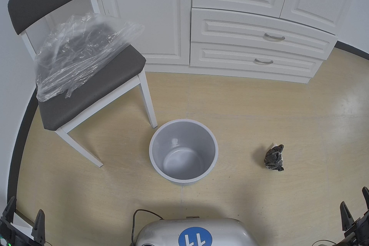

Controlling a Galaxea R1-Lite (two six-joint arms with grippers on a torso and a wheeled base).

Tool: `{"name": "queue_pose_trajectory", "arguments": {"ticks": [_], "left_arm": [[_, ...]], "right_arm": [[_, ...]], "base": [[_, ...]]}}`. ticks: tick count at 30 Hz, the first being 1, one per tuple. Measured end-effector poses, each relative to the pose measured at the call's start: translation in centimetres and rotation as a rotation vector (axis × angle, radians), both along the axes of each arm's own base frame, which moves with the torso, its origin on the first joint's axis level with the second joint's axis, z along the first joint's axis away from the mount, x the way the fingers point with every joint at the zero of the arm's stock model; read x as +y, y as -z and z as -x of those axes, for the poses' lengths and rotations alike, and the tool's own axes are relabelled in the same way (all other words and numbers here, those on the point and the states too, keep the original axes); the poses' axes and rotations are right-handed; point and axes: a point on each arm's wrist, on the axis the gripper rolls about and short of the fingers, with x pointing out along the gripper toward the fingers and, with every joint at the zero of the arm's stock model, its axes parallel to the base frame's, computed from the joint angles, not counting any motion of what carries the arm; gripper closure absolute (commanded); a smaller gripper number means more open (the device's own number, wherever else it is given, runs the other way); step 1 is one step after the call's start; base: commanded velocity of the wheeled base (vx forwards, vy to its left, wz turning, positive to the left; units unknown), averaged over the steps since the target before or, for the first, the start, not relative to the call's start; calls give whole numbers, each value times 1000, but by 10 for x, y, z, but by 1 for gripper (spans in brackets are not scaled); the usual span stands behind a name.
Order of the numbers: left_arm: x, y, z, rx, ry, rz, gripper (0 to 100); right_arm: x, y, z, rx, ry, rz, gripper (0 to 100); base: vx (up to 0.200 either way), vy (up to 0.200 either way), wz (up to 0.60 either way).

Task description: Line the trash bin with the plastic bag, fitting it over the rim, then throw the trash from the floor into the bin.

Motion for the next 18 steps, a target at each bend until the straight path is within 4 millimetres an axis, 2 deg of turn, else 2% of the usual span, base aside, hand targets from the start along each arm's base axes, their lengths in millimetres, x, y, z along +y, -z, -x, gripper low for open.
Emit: {"name": "queue_pose_trajectory", "arguments": {"ticks": [13, 18], "left_arm": [[-2, 0, 0, -2, 72, -120, 0], [-2, 0, 0, -5, 74, -115, 0]], "right_arm": [[1, 0, 0, 3, -30, 84, 0], [1, 0, 0, 1, -33, 77, 0]], "base": [[0, 0, 0], [0, 0, 0]]}}
